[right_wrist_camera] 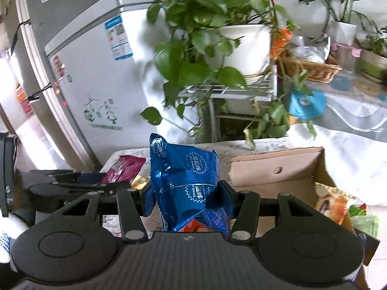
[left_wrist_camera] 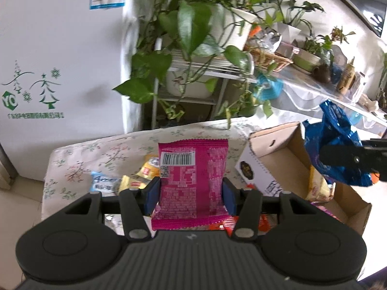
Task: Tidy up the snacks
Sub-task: 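Lift both bags and carry them toward the cardboard box, then open the right gripper over the box while the left gripper releases the pink bag inside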
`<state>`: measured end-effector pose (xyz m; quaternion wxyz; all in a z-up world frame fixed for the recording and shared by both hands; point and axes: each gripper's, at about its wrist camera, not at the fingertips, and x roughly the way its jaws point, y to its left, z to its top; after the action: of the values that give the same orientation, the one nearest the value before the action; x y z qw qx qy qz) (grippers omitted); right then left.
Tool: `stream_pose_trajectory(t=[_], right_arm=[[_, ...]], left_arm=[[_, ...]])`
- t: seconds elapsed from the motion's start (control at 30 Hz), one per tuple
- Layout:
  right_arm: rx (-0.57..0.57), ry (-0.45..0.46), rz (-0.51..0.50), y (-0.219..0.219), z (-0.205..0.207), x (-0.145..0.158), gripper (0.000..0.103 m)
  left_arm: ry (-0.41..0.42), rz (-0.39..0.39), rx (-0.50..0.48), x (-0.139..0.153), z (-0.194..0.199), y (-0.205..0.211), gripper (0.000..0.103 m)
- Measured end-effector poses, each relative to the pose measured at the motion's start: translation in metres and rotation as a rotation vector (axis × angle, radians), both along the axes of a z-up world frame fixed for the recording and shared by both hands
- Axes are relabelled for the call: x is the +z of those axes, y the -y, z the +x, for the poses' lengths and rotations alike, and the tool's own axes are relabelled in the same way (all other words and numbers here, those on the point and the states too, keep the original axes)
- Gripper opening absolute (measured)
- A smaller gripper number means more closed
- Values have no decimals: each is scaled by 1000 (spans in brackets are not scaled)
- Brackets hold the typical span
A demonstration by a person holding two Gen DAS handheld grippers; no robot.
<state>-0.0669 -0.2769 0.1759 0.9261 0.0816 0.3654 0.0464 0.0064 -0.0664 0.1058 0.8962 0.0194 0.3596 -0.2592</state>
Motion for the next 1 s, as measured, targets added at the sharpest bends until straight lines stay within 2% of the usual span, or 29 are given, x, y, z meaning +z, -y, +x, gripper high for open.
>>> stream_pose_trajectory(t=[0.3, 0.47, 0.73, 1.0], right_arm=[[-65, 33, 11, 27, -7, 12, 59], [-125, 50, 32, 47, -7, 17, 60], [-217, 28, 62, 70, -3, 13, 60], [-259, 4, 74, 80, 2, 8, 60]], left_arm=[[-1, -30, -96, 5, -19, 37, 52], [-16, -75, -161, 8, -37, 65, 52], [-53, -96, -247, -1, -57, 114, 52], [-104, -119, -232, -17, -54, 147, 52]])
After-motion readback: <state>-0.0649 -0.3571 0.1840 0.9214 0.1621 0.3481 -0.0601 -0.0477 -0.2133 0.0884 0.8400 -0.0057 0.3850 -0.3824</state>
